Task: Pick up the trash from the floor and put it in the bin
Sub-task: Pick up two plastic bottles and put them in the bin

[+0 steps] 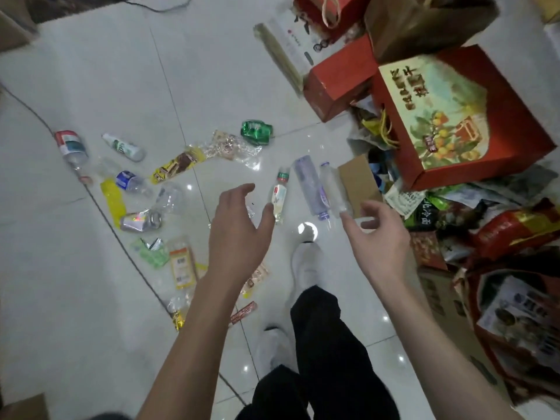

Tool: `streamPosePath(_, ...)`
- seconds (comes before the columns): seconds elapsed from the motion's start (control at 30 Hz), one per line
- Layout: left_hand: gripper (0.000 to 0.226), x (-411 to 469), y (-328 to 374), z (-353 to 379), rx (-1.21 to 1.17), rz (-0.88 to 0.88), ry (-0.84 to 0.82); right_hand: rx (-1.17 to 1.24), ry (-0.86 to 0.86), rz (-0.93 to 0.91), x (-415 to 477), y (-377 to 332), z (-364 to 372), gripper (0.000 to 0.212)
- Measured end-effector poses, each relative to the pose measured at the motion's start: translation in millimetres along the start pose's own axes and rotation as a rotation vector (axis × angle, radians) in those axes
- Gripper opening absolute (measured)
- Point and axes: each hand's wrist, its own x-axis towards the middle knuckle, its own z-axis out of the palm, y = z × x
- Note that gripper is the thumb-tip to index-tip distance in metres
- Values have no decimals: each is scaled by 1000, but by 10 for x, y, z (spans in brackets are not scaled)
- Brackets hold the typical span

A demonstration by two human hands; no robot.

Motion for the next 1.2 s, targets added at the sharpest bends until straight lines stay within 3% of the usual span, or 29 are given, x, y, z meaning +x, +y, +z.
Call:
streamPosePath(0.4,54,1175,-1434,1891,64,-19,-121,-19,-5,24,1387,1402,1448,38)
streamPosePath(0.63,74,1594,-2044,2619,249,-26,-183,24,2,10,1760,1908,2166,38)
streamPosePath(0.8,75,1742,-2214,2826,236,-71,-162,-21,12,-47,1984,2043,2488,39)
streamPosePath(0.97,74,1764,-2265,2726,130,-97,-111,-195,-52,-98,2040,2049,2701,63)
streamPosePath(1.2,72,1535,-2135,2286,52,-134,-57,-169,-39,-89,1815,1737,2571,58)
